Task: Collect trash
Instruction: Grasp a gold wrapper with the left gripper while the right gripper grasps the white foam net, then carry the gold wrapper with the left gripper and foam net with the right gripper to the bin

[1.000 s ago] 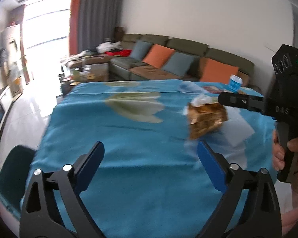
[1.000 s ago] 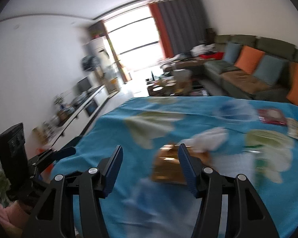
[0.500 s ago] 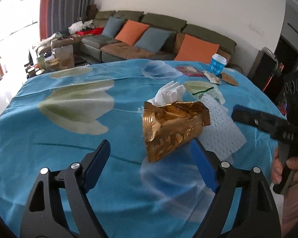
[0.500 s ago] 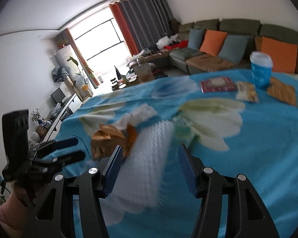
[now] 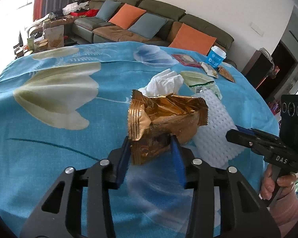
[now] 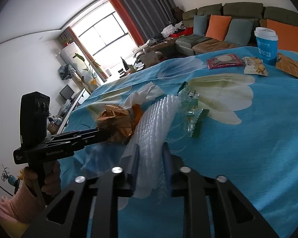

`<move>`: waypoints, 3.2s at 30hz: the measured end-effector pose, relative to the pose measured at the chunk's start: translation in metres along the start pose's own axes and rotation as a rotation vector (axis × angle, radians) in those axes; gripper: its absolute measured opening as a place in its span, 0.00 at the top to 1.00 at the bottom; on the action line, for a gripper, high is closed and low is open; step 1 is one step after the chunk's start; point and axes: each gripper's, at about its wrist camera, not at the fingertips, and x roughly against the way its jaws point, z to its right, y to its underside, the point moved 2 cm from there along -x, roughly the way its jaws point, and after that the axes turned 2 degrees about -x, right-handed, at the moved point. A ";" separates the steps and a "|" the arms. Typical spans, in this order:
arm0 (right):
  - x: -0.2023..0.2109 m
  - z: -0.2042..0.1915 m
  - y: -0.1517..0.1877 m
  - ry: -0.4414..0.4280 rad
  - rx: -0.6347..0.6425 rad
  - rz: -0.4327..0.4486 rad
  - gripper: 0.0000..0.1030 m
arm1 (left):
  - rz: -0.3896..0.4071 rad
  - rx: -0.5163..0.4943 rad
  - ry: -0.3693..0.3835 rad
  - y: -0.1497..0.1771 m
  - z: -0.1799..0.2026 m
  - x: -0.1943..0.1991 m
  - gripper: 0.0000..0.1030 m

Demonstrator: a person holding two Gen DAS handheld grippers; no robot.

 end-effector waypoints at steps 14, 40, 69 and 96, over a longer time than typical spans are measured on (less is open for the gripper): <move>0.019 -0.020 -0.004 -0.019 0.045 0.055 0.90 | 0.087 -0.017 0.009 0.015 0.002 0.044 0.86; -0.009 -0.098 -0.012 -0.162 0.163 0.034 0.90 | 0.216 0.066 -0.149 0.070 -0.041 0.154 0.86; -0.062 -0.175 -0.007 -0.305 0.276 -0.065 0.90 | 0.253 0.186 -0.287 0.106 -0.082 0.199 0.86; -0.108 -0.232 -0.003 -0.403 0.346 -0.152 0.90 | 0.294 0.294 -0.394 0.133 -0.116 0.233 0.86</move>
